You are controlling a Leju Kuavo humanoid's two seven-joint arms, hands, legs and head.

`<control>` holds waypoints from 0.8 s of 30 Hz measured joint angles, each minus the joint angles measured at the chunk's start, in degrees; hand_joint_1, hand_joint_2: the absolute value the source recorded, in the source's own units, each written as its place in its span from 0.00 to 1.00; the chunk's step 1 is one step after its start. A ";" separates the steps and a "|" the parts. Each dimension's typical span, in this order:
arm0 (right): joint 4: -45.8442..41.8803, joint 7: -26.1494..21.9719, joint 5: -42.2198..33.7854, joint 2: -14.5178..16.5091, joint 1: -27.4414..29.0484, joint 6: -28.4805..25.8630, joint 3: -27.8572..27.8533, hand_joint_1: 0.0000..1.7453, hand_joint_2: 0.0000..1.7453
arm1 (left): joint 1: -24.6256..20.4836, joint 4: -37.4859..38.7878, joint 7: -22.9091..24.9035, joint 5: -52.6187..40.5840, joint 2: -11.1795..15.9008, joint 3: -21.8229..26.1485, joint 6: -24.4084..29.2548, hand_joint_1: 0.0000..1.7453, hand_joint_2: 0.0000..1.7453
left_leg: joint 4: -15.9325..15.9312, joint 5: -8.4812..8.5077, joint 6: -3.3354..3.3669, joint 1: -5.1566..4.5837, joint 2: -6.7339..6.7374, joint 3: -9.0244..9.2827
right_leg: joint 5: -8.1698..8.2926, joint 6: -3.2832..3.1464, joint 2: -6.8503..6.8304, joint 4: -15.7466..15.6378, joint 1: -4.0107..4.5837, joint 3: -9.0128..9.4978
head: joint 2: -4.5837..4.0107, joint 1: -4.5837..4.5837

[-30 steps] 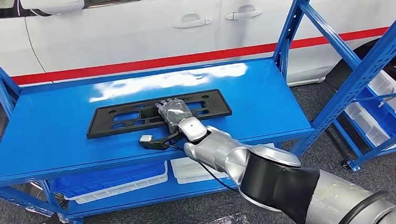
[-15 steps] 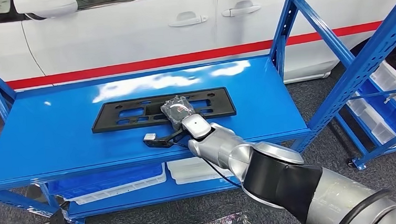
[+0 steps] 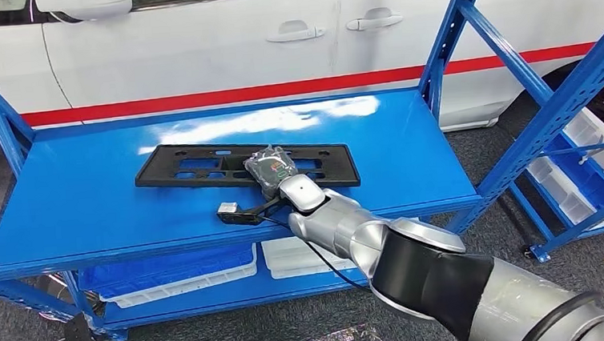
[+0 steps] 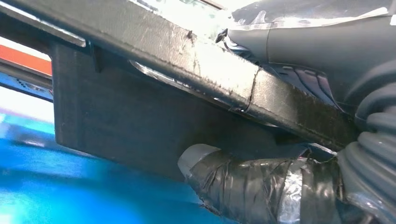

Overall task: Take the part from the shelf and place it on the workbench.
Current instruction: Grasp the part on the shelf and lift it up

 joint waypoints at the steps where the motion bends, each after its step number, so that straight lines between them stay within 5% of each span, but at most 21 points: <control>1: -0.05 -0.28 -0.01 0.01 -0.04 -0.48 -0.16 1.00 1.00 | 0.03 0.00 -0.18 0.11 -0.01 0.00 -0.54 0.00 1.00 | 0.02 -0.03 0.00 0.01 -0.04 0.06 | 1.42 -0.06 -0.01 -1.79 -0.02 0.75 | 0.00 0.00; 3: -0.39 -1.24 -0.08 0.03 -0.30 -2.93 -0.56 1.00 1.00 | 0.00 0.00 -0.43 -0.06 -0.06 -0.01 -1.03 0.00 1.00 | 0.05 -0.14 -0.09 0.03 -0.12 0.18 | 4.78 -0.37 -0.01 -8.61 -0.04 3.87 | 0.00 0.00; 5: -1.17 -3.19 -0.45 0.14 -0.88 -7.48 -1.25 1.00 1.00 | -0.08 0.00 -0.49 -0.34 -0.12 -0.15 -1.16 0.00 1.00 | 0.16 -0.19 -0.40 -0.20 -0.14 -0.12 | 6.36 -0.78 0.04 -13.97 0.16 6.36 | 0.01 0.03; 10: -8.43 -12.57 -0.86 1.20 -1.83 -13.27 -6.34 1.00 1.00 | 0.16 0.01 0.07 0.12 0.01 -1.16 -0.70 0.00 1.00 | 0.86 -0.72 -1.80 -0.29 0.00 -1.11 | 6.64 -1.89 0.22 -15.54 0.12 6.59 | 0.01 0.04; 14: -20.11 -15.44 -10.78 2.07 -1.27 -12.91 -11.30 1.00 1.00 | 0.58 0.14 0.06 0.73 0.55 -1.92 0.28 0.00 1.00 | 12.25 -6.73 -2.56 -0.16 0.03 -6.10 | 6.80 -2.77 -0.17 -15.61 0.17 6.75 | 0.00 -0.02; 16: -25.88 -15.28 -16.50 1.99 -0.52 -12.03 -12.86 1.00 1.00 | 1.13 0.27 0.20 0.97 0.99 -2.42 0.26 0.00 1.00 | 14.40 -6.65 -2.64 -0.15 0.04 -6.90 | 6.68 -3.06 -0.32 -15.23 0.30 6.69 | 0.01 -0.02; 20: -37.74 -15.80 -27.56 1.25 2.60 -7.90 -13.84 1.00 1.00 | 1.31 0.38 0.06 1.64 2.33 -2.61 -1.00 0.00 1.00 | 3.21 -1.05 -1.89 -0.38 -0.06 -1.06 | 6.50 -3.00 0.11 -14.36 0.44 6.03 | 0.00 0.01; 24: -48.69 -18.05 -34.91 0.20 5.49 -5.01 -14.34 1.00 1.00 | 1.32 0.44 0.03 1.90 3.22 -2.64 -2.21 0.00 1.00 | 0.92 -0.32 -0.85 -0.53 -0.13 -0.62 | 6.97 -1.89 0.41 -14.11 0.46 5.04 | 0.01 0.02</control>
